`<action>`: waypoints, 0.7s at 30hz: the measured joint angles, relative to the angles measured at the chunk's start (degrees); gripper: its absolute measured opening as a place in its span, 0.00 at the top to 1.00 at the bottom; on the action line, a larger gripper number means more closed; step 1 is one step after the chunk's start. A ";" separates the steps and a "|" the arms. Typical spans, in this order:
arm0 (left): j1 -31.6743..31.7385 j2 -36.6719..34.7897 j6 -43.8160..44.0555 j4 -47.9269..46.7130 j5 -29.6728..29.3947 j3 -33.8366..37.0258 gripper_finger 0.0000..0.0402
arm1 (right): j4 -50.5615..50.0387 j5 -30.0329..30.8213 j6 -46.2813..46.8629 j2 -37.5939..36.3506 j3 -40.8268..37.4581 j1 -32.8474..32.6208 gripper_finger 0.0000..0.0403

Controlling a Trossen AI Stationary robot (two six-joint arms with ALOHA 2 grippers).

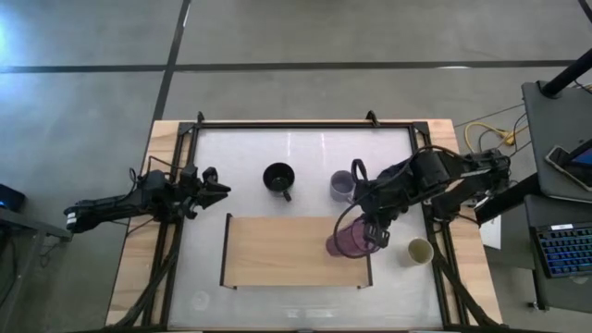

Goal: Stack small to large cups/mugs on shelf
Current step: Put the purple cup on the shelf

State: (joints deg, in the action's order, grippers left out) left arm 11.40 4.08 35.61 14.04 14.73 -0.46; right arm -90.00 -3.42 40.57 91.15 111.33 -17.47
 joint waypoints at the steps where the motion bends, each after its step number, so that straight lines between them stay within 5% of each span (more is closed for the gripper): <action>1: 0.00 0.00 0.00 0.00 -0.01 0.00 0.75 | -0.01 0.00 -0.03 0.00 0.02 0.00 0.97; 21: 0.00 0.07 1.47 5.97 -6.40 0.00 0.75 | -0.02 0.46 1.85 -0.02 0.41 0.28 0.97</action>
State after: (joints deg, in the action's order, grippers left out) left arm 11.40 4.15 37.08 20.02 8.33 -0.46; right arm -90.02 -2.96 42.41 91.13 111.74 -17.19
